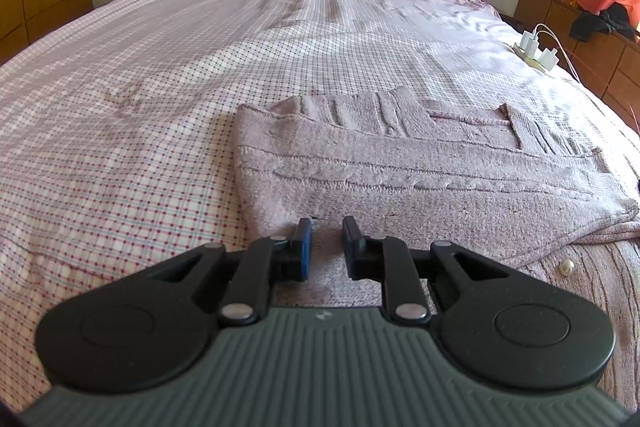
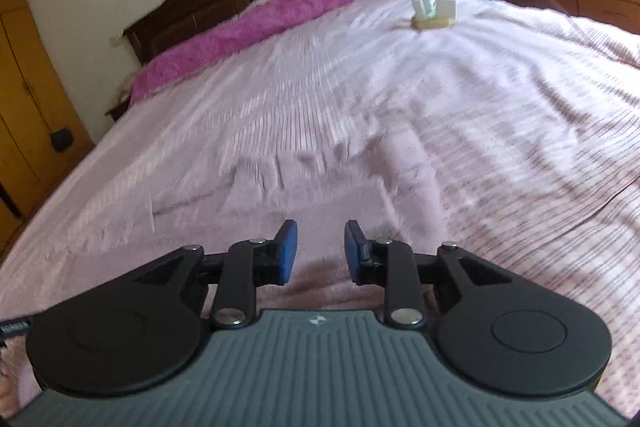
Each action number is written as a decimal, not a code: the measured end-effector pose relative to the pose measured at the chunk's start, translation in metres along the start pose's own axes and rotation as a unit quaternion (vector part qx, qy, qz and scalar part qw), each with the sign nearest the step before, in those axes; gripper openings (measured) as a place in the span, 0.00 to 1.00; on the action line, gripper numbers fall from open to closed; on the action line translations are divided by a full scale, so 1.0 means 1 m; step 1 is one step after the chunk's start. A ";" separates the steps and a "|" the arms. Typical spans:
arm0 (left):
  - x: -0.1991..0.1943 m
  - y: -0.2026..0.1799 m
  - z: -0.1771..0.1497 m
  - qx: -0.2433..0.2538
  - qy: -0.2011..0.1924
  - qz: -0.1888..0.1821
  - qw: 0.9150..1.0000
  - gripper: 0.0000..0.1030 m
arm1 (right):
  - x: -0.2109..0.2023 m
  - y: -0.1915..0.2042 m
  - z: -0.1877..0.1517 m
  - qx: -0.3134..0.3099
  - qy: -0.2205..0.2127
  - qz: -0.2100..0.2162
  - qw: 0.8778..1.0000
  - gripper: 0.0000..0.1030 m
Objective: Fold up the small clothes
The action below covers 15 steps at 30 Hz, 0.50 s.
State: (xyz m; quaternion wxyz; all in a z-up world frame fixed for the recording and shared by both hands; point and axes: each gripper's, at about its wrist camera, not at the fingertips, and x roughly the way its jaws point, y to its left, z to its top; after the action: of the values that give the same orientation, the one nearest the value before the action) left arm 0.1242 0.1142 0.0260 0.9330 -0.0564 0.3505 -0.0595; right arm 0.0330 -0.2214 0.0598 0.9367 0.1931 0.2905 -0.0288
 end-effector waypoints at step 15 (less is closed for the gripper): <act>-0.015 -0.003 -0.001 -0.002 -0.001 0.012 1.000 0.18 | -0.015 -0.005 -0.016 -0.008 -0.005 0.037 0.999 0.55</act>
State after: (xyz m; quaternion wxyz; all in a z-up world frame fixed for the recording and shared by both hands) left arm 0.1125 0.1131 0.0354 0.9337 -0.0540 0.3506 -0.0478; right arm 0.0118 -0.2212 0.0543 0.9402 0.1958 0.2784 0.0074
